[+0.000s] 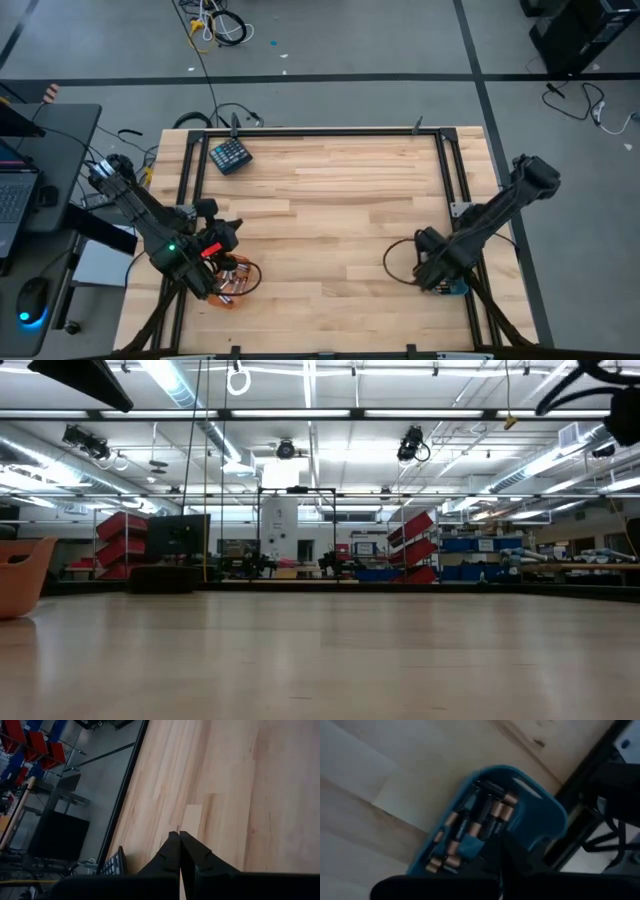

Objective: Sort batteries
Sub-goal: Adjust the blue bin

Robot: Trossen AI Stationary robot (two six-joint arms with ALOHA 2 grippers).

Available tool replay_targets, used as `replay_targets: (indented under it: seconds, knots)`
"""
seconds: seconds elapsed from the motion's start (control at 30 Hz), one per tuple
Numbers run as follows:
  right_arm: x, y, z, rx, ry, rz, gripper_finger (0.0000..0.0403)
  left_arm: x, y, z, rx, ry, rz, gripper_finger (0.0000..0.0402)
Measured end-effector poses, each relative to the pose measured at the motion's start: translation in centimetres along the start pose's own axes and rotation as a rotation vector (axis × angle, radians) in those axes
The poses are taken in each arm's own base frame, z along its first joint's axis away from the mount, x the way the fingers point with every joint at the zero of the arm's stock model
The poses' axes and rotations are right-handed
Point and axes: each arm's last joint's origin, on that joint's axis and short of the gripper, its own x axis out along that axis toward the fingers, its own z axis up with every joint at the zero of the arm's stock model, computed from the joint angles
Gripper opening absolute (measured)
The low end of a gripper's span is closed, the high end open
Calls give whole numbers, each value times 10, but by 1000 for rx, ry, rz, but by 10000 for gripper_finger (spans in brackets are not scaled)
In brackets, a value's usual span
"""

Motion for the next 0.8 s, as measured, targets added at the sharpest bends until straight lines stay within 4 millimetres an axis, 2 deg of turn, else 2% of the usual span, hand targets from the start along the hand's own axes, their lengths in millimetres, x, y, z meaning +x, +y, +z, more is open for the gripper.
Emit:
replay_targets:
  seconds: [0.17,0.3,0.8]
  knots:
    - [15,20,0,-57,-4,-20,0,0,0,0,-2,-2,0,0]
    - [21,28,0,-69,-28,-16,0,0,0,0,-3,-2,-1,0]
    - [21,41,18,-107,-103,97,0,0,0,0,-8,-1,-2,0]
